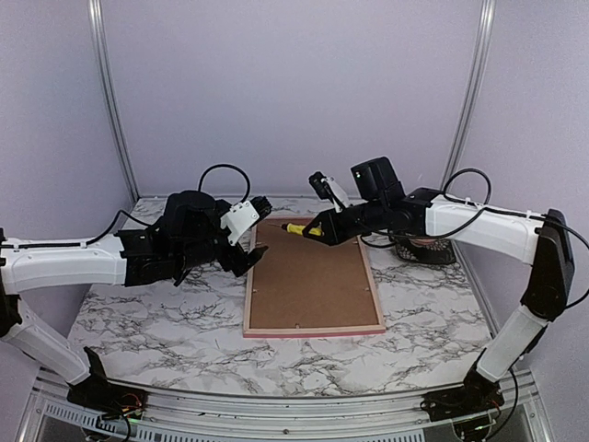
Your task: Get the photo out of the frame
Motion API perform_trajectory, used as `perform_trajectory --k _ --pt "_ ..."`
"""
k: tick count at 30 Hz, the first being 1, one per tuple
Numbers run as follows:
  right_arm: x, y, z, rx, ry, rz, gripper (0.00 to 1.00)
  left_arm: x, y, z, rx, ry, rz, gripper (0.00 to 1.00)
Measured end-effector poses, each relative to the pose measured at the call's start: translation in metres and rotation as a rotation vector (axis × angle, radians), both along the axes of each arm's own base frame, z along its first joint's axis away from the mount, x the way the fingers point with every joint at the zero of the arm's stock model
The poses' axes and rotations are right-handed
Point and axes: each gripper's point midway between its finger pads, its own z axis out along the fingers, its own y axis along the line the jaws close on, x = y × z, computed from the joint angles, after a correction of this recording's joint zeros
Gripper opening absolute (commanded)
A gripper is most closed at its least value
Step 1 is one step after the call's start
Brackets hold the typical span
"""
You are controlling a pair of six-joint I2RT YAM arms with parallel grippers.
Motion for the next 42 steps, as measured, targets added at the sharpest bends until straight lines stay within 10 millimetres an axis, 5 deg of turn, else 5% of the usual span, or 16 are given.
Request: perform_trajectory --k 7,12,23,30,42 --pt "-0.029 0.011 -0.007 -0.059 0.026 0.081 0.00 -0.022 -0.016 -0.012 0.188 -0.173 -0.144 0.76" --pt "-0.048 0.027 0.009 -0.045 0.022 0.149 0.00 -0.039 -0.030 -0.015 0.260 -0.252 -0.239 0.65" --pt "-0.073 0.036 0.018 -0.076 0.008 0.245 0.00 -0.044 -0.042 -0.016 0.353 -0.358 -0.299 0.43" --pt "-0.090 0.032 0.026 -0.092 -0.027 0.307 0.00 -0.057 -0.046 -0.021 0.411 -0.432 -0.325 0.40" --pt "-0.125 0.009 0.053 -0.079 -0.107 0.389 0.00 -0.087 -0.042 0.000 0.377 -0.609 -0.298 0.37"
